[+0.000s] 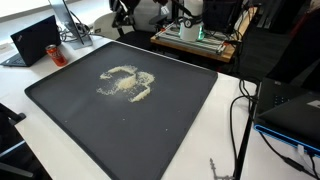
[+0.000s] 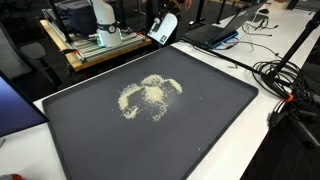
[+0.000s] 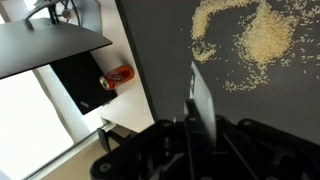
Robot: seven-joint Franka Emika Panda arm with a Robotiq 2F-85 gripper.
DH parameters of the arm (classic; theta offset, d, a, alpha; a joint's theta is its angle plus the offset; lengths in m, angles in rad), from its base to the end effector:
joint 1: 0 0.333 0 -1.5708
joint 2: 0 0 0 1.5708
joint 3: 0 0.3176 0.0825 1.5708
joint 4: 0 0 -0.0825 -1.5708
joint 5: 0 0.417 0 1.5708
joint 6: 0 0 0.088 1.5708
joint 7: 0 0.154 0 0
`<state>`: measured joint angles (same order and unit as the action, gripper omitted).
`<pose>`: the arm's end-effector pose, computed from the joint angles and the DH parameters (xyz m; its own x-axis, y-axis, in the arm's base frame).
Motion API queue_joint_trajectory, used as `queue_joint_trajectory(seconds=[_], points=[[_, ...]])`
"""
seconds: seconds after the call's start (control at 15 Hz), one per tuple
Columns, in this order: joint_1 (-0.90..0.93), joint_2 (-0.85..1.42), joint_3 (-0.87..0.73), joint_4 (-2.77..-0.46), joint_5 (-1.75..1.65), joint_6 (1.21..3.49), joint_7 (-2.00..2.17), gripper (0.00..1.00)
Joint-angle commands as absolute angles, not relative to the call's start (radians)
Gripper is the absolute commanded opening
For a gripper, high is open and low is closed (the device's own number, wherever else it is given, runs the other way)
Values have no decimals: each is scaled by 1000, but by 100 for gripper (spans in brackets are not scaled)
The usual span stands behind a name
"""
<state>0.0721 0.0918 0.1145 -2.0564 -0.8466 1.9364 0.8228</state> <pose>0.5856 0.0245 0.3454 0.9605 -0.1306 0.2457 -0.2630 -0.7148 0.6480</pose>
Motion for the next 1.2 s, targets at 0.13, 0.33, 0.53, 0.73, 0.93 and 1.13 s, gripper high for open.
queue_joint_trajectory(seconds=[0.13,0.33,0.53,0.73,0.93,1.13], points=[[-38,-63,5,-2188,-635,2199,416,1],[-68,-90,-51,-2240,-520,2335,191,1],[-78,-90,-84,-2280,-373,2382,-46,1],[-76,-81,-104,-2311,-224,2391,-274,1],[-77,-74,-114,-2330,-153,2397,-421,1],[-63,-48,-108,-2333,-45,2408,-526,1]])
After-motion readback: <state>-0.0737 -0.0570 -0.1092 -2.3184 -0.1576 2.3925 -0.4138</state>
